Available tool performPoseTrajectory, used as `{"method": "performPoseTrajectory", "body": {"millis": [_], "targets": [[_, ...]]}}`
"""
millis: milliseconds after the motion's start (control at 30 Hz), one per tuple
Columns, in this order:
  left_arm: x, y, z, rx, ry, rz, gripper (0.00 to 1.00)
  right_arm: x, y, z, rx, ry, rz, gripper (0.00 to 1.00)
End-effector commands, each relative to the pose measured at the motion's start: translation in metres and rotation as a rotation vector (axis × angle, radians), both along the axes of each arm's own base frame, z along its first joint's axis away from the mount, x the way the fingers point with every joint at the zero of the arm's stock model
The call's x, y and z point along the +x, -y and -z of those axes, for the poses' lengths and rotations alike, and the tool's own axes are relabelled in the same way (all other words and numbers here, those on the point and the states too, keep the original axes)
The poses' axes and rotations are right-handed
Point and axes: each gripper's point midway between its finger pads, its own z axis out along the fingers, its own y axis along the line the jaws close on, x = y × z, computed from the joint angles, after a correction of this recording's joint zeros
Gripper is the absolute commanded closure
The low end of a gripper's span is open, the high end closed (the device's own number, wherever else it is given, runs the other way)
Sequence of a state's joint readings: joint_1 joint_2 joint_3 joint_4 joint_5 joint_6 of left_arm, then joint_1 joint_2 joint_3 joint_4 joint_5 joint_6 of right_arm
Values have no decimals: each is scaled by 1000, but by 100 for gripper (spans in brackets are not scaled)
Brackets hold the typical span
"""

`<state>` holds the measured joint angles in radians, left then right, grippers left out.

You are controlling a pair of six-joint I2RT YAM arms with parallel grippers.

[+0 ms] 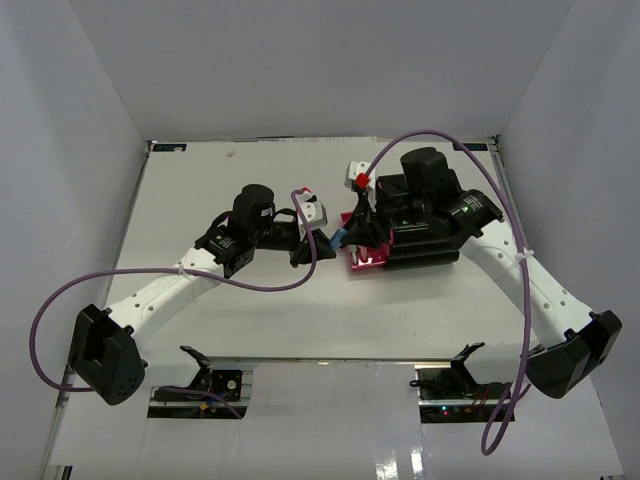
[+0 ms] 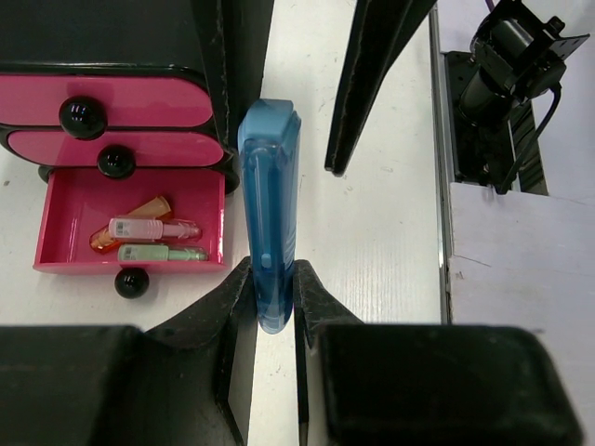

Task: Sort the stationery into containers
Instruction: Close the pen cap on the pen.

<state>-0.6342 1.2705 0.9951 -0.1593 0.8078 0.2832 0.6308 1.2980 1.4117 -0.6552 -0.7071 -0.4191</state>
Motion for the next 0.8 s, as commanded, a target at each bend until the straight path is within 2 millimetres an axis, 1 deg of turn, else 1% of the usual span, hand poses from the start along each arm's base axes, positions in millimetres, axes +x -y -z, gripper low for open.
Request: {"method": "performPoseTrajectory", "body": {"millis": [0,133,200,367,567,633,767], "targets": [[-8,-1,-9,-24,12,38,100,-2,-5,-15,31,34,-28,64],[-8,-1,-8,-24,11,42,100,-3,-5,-15,30,36,-31,72],[-9,-1,-8,-26,13,48,100,-3,-5,-16,33,39,-32,74],[-10,-1,-7,-24,15,51,100,-4,-6,-12,25,23,-37,86],[-9,0,-9,-28,-1,46,100,-10,-8,-1,7,1,-52,91],[-8,0,-10,-29,-7,42,100,-14,-9,7,-11,-10,-58,92],[-8,-1,-14,-35,-7,29,100,-17,-10,22,-51,-24,-57,92]]}}
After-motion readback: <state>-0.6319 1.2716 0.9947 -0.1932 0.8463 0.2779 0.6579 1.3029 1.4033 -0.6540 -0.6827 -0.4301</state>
